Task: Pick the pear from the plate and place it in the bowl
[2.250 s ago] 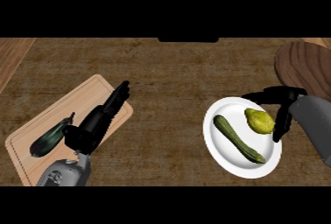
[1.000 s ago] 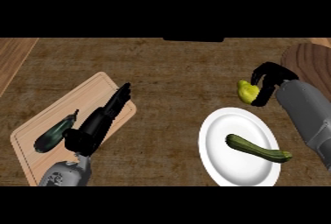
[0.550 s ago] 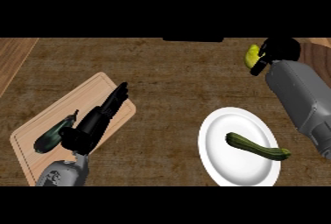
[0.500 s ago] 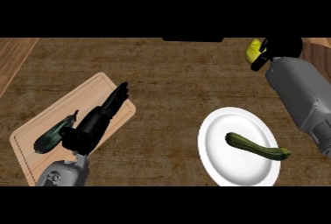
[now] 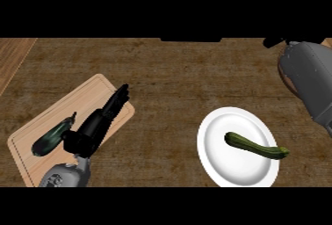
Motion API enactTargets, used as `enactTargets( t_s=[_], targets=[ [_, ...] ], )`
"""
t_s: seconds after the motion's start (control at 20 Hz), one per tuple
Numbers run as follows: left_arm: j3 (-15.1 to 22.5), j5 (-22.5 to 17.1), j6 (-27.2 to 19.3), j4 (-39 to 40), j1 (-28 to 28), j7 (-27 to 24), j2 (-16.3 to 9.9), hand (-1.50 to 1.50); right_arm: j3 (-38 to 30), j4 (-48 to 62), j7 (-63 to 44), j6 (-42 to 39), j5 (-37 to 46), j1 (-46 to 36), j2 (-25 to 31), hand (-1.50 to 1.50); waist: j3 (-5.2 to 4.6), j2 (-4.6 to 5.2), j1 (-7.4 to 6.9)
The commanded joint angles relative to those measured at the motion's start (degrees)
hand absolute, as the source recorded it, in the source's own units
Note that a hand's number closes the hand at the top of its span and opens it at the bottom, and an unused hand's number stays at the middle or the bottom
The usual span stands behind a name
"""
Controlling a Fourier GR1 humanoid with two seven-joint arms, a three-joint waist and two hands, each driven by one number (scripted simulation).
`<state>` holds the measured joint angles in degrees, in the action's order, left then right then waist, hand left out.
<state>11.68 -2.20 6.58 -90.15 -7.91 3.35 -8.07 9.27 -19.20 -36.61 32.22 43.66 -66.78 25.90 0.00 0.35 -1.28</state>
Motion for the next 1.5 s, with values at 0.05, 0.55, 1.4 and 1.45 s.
enactTargets(
  t_s=[0.05, 0.55, 1.4, 1.45],
  targets=[
    [-0.17, 0.18, -0.43, -1.42, -0.86, 1.96, 1.13, 0.0, -1.13, 1.87, 0.34, 2.0, 1.45, 2.51, 3.01, 1.5, 0.02, -0.07, 0.4],
    [0.71, 1.96, 0.22, 0.9, -0.62, -0.38, 1.8, 0.0, 0.13, 10.88, 3.02, 7.16, 7.08, 3.77, 11.61, 1.5, 0.1, 0.69, -1.07],
    [0.89, 2.69, -0.49, -2.25, -1.14, 1.74, 2.67, 0.0, -18.24, 10.9, 26.33, -5.28, -12.04, 10.95, 16.52, -1.5, 0.3, 0.96, -1.8],
    [0.6, 1.77, 0.64, -0.51, -2.12, 1.14, 2.79, 0.0, -18.87, 10.97, 27.55, -3.01, -12.46, 12.28, 16.53, -1.5, 0.31, 1.17, -1.7]
  ],
)
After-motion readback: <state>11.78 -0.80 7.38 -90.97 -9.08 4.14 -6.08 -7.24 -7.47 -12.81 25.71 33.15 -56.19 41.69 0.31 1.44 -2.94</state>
